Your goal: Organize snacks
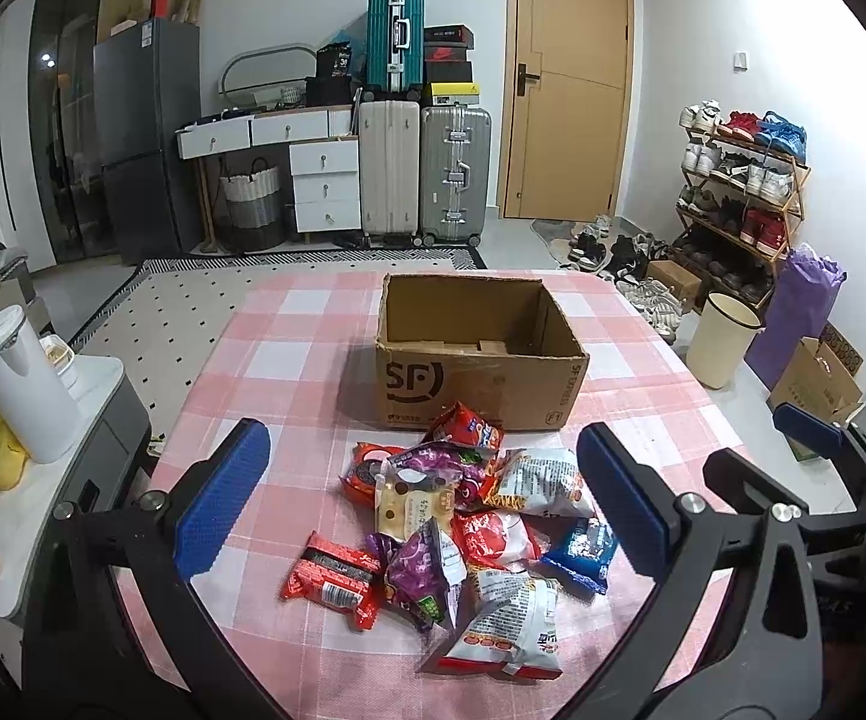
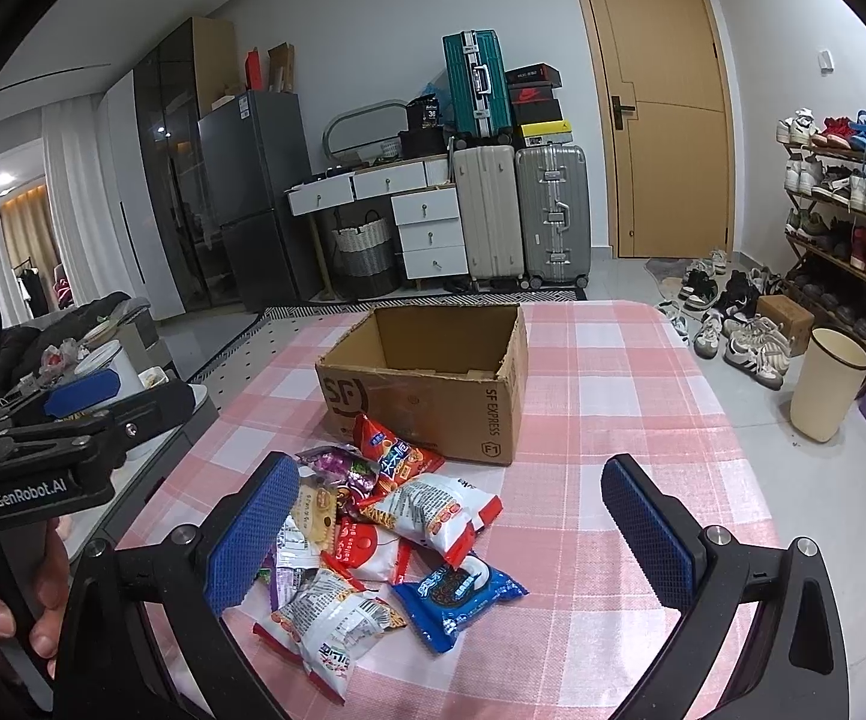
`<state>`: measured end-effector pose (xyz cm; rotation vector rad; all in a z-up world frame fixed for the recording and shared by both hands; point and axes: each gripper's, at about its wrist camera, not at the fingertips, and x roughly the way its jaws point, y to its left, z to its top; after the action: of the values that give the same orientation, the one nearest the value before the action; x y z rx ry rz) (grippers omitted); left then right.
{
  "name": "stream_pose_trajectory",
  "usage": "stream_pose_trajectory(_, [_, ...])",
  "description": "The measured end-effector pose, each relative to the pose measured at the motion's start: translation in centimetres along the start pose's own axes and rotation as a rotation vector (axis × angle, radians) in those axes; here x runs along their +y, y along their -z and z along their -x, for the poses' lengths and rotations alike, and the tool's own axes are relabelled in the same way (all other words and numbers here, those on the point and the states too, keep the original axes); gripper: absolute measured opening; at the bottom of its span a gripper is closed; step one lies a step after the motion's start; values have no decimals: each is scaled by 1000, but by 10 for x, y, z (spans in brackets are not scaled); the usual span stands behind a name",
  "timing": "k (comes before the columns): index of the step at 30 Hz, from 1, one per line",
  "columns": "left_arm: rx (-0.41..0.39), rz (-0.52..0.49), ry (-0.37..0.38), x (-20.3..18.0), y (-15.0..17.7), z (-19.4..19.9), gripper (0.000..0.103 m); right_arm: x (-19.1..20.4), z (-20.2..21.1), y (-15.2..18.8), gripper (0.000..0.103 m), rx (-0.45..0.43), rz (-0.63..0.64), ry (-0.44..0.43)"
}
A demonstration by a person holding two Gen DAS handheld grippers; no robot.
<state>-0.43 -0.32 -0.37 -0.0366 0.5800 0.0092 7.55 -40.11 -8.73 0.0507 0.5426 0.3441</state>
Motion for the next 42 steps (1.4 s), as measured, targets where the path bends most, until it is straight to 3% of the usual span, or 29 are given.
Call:
stream_pose_trajectory(22, [11, 25, 14, 0, 4, -8, 102, 3, 5, 0, 103, -7, 2, -24])
stream_pose_trajectory(28, [7, 73, 89, 7, 6, -11, 102, -1, 1, 5, 103, 5, 2, -58])
stream_pose_trajectory(42, [44, 121, 118, 25, 16, -44, 102, -27, -46, 47, 103, 152, -14, -85])
